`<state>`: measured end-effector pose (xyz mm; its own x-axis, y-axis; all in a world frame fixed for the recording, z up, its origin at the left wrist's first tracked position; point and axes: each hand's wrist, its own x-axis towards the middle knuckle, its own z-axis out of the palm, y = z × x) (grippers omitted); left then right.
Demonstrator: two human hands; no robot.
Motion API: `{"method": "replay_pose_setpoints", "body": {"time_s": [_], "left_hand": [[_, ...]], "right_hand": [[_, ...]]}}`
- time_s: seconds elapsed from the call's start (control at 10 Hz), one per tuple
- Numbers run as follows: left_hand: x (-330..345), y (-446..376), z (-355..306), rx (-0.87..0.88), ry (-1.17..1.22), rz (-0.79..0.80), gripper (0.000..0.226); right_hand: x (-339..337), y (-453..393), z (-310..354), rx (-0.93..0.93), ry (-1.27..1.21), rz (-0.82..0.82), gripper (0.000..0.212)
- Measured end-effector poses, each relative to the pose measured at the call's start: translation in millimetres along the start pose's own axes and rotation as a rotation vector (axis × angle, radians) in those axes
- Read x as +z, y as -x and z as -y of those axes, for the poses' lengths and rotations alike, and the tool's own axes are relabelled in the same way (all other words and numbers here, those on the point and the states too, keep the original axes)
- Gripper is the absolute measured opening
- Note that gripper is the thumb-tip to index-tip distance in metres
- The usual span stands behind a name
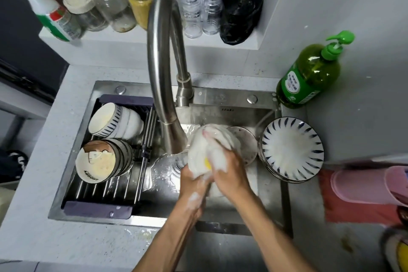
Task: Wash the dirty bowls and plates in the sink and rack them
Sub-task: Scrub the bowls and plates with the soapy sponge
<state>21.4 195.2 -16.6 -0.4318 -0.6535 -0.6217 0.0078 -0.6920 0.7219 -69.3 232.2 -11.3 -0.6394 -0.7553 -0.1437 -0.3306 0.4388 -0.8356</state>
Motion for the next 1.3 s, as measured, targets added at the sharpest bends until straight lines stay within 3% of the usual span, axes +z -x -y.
{"method": "replay_pose_setpoints", "body": {"time_s": [0.1, 0.2, 0.3, 0.4, 0.5, 0.7, 0.9, 1.0, 1.1, 1.2, 1.3], "left_hand": [[0, 2, -2, 0.147, -0.254, 0.068, 0.032], [20, 2, -4, 0.608, -0.76, 0.269, 0.047], [52, -8, -4, 0.939, -1.114, 0.494, 0.077], [117, -18, -9, 1.026, -1.724, 0.851, 0.079], [150, -22, 0, 1.07, -1.975, 1.012, 0.07], [158, -38, 39, 1.097, -2.227, 1.147, 0.069], [141, -57, 62, 1.031, -2.184, 1.174, 0.083], [135, -58, 71, 1.027, -2.241, 1.097, 0.087], [130, -56, 64, 1.004, -2.057, 1.062, 0.083], [87, -51, 54, 0.9, -1.287, 0.601, 0.054], [43, -69, 67, 0.597, -0.918, 0.13, 0.035]], "right_hand": [[1, 37, -2, 0.286, -0.333, -0.189, 0.042], [-4, 71, -45, 0.882, -0.732, -0.456, 0.023], [-3, 77, -60, 0.983, -0.757, -0.414, 0.018], [-3, 85, -60, 0.977, -0.62, -0.312, 0.023], [-6, 87, -58, 0.976, -0.608, -0.271, 0.023], [-5, 90, -81, 1.083, -0.594, -0.321, 0.019], [-2, 77, -88, 1.066, -0.633, -0.265, 0.027], [-1, 70, -95, 1.069, -0.623, -0.214, 0.018], [15, 68, -109, 1.092, -0.641, -0.182, 0.015], [25, 58, -119, 1.126, -0.678, -0.169, 0.018], [29, 45, -134, 1.163, -0.704, -0.199, 0.023]]}}
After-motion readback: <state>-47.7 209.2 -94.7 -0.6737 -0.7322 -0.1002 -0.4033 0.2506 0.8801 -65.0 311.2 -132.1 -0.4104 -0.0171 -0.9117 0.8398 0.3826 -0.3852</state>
